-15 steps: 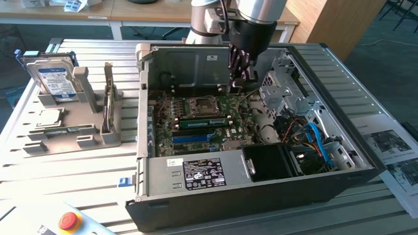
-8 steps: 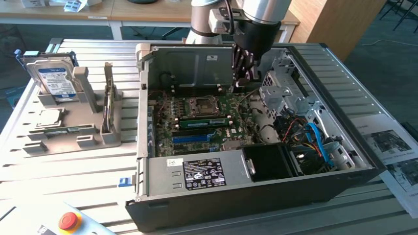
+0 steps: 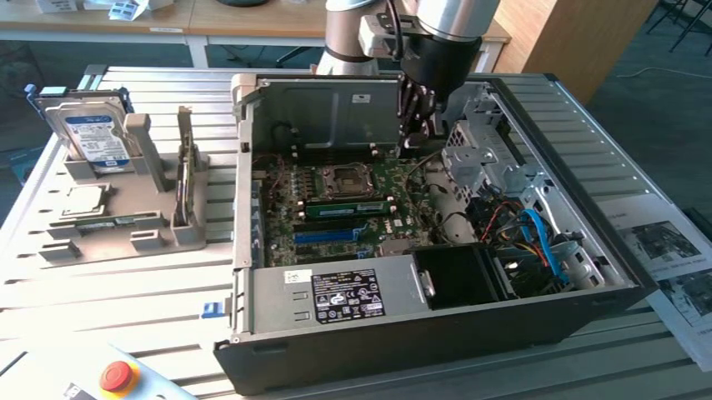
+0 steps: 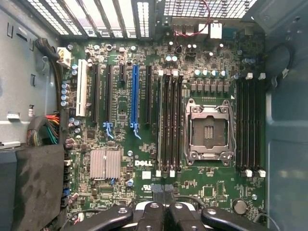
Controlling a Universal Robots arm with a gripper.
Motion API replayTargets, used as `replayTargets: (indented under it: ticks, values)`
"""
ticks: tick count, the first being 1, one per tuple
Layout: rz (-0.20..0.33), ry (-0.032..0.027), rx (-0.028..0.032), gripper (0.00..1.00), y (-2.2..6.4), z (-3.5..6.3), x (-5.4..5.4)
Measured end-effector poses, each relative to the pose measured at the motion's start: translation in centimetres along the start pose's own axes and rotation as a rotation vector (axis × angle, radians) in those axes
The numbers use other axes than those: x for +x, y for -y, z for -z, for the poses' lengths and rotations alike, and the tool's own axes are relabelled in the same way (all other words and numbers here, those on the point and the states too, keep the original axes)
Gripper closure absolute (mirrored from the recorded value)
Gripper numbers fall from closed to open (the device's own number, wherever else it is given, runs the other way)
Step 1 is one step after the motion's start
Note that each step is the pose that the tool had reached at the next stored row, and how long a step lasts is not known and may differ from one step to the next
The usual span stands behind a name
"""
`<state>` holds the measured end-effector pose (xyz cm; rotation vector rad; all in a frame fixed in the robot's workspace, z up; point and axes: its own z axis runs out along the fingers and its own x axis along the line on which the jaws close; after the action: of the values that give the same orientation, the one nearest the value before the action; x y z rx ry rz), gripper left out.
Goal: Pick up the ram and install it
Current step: 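Press down the ram until it locks into place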
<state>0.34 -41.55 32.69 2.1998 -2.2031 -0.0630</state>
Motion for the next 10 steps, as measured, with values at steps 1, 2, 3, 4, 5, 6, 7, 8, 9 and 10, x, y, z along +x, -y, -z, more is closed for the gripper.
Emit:
replayTargets:
  ticks: [1, 2, 3, 4, 5, 6, 7, 8, 9, 10]
  values:
    - [0.0, 0.0, 0.0, 0.89, 0.0, 0.0, 0.0]
    - [0.0, 0.0002, 0.0018, 0.89, 0.0, 0.0, 0.0]
    - [0.0, 0.0001, 0.0072, 0.89, 0.0, 0.0, 0.0]
    - [0.0, 0.0001, 0.0145, 0.89, 0.0, 0.0, 0.01]
    - [0.0, 0.0001, 0.022, 0.89, 0.0, 0.0, 0.0]
    - [0.0, 0.0001, 0.0271, 0.89, 0.0, -0.01, 0.0]
    - [0.0, 0.0002, 0.0281, 0.89, 0.0, -0.01, 0.0]
    - [0.0, 0.0002, 0.0281, 0.89, 0.0, -0.01, 0.0]
    - [0.0, 0.0001, 0.0281, 0.89, 0.0, 0.0, 0.0]
    - [0.0, 0.0, 0.0281, 0.89, 0.0, 0.0, 0.0]
